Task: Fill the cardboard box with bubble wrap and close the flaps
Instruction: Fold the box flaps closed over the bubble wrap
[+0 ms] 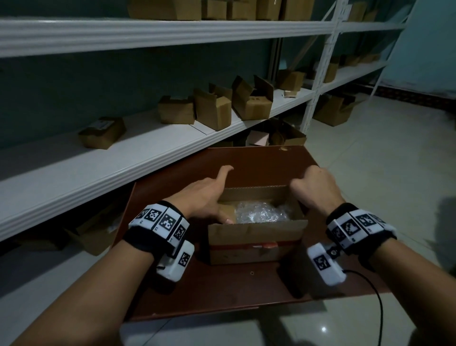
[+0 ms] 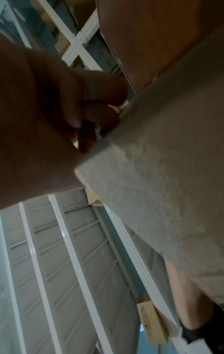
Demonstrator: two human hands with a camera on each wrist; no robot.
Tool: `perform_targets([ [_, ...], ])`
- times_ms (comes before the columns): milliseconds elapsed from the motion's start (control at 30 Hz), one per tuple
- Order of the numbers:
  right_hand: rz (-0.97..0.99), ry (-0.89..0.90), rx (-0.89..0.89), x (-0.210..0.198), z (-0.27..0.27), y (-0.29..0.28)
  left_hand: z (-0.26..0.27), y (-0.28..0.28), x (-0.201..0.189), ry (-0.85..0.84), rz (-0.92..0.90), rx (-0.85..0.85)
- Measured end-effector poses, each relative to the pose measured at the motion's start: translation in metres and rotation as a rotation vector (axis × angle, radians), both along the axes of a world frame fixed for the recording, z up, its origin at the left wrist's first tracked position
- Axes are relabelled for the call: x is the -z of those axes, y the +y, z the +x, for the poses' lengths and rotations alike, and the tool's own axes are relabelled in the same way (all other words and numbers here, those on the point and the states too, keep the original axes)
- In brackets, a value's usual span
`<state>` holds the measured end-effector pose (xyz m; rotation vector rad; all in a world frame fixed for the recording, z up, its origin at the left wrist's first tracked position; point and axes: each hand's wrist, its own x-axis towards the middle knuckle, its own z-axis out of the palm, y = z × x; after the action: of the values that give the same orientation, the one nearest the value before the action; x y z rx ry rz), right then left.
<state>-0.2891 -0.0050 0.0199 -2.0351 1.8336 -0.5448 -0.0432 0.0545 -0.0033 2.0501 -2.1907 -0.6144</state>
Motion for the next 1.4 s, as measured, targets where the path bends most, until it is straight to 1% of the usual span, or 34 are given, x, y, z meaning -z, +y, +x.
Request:
perform_targets([
  [100, 0.04, -0.051, -0.032, -0.001, 0.002, -0.003, -0.001, -0.003, 0.0, 0.013, 0.025, -0.024],
  [133, 0.092, -0.084, -0.053, -0.002, 0.002, -0.004, -0.002, -0.003, -0.001, 0.025, 0.038, -0.038],
  [233, 0.339, -0.191, -0.139, -0.007, -0.002, -0.008, -0.003, -0.005, -0.001, 0.058, 0.06, -0.069],
  [300, 0.406, -0.189, -0.193, -0.01, -0.005, -0.009, -0.004, -0.006, -0.001, 0.058, 0.063, -0.082],
  [433, 0.331, -0.098, -0.251, -0.003, -0.003, -0.007, -0.004, -0.009, -0.001, 0.06, 0.067, -0.09],
  [600, 0.244, 0.163, -0.272, 0.009, 0.006, -0.007, -0.005, -0.01, -0.001, 0.037, 0.072, -0.083],
  [667, 0.233, 0.224, -0.289, 0.013, 0.008, -0.007, -0.006, -0.01, 0.0, 0.035, 0.073, -0.082],
  [833, 0.324, 0.253, -0.321, 0.023, 0.017, -0.01, -0.006, -0.009, 0.0, 0.013, 0.065, -0.08],
  [1133, 0.3, 0.358, -0.3, 0.035, 0.017, -0.026, -0.004, -0.006, 0.001, 0.063, 0.016, -0.12],
  [1300, 0.325, 0.32, -0.291, 0.036, 0.016, -0.026, -0.003, 0.004, 0.003, 0.136, -0.035, -0.181],
  [1333, 0.329, 0.311, -0.298, 0.035, 0.015, -0.027, -0.004, 0.005, 0.003, 0.14, -0.048, -0.184],
  [1400, 0.328, 0.297, -0.317, 0.035, 0.015, -0.027, -0.006, 0.007, 0.001, 0.096, -0.079, -0.17],
])
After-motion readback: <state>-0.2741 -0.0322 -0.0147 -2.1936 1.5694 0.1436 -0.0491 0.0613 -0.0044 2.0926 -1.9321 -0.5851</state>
